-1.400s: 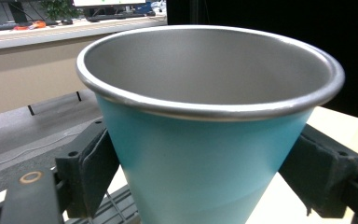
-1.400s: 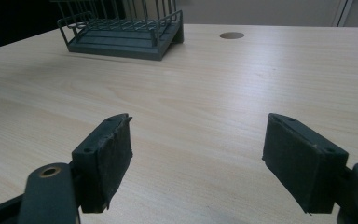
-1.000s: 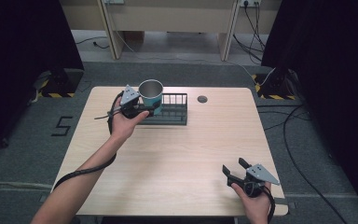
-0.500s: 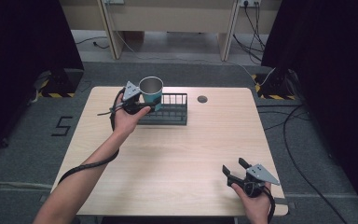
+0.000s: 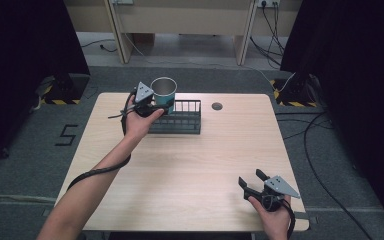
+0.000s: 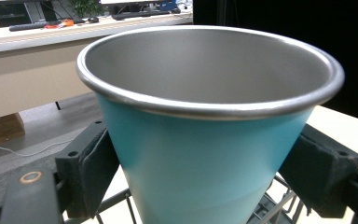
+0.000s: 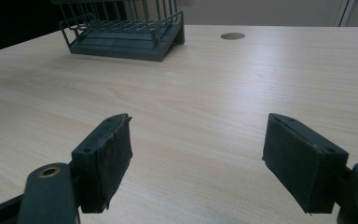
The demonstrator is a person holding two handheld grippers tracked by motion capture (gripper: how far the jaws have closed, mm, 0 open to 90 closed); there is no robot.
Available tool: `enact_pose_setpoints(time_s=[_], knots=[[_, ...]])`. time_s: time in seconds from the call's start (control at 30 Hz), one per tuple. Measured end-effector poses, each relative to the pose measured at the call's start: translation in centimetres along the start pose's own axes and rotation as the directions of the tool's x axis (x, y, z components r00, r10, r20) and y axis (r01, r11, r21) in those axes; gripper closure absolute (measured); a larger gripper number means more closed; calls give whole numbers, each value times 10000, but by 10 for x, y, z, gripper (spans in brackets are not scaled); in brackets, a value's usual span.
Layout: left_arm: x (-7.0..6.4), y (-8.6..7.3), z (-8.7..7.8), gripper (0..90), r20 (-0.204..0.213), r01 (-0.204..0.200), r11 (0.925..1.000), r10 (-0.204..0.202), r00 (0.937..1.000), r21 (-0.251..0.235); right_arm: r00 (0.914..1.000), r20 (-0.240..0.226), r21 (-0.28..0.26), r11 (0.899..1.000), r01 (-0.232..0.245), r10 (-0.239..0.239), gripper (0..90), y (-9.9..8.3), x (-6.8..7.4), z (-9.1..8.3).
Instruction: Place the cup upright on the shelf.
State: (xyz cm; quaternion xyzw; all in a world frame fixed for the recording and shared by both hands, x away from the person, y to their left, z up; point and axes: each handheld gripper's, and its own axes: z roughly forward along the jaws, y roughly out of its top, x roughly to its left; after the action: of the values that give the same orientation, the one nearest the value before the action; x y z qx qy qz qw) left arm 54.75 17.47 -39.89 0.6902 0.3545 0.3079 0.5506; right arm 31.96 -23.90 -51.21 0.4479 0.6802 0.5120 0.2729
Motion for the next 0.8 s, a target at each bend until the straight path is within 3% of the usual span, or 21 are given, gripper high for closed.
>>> enact_pose_setpoints(time_s=[0.47,0.8], knots=[[5,-6,12,167,-332,260,9995,-254,9991,166,10000,-49,32,10000,4,-4,242,0,0,0],[1,-10,21,166,-379,324,9991,-313,9988,288,10000,-70,50,10000,4,-4,242,0,1,0]])
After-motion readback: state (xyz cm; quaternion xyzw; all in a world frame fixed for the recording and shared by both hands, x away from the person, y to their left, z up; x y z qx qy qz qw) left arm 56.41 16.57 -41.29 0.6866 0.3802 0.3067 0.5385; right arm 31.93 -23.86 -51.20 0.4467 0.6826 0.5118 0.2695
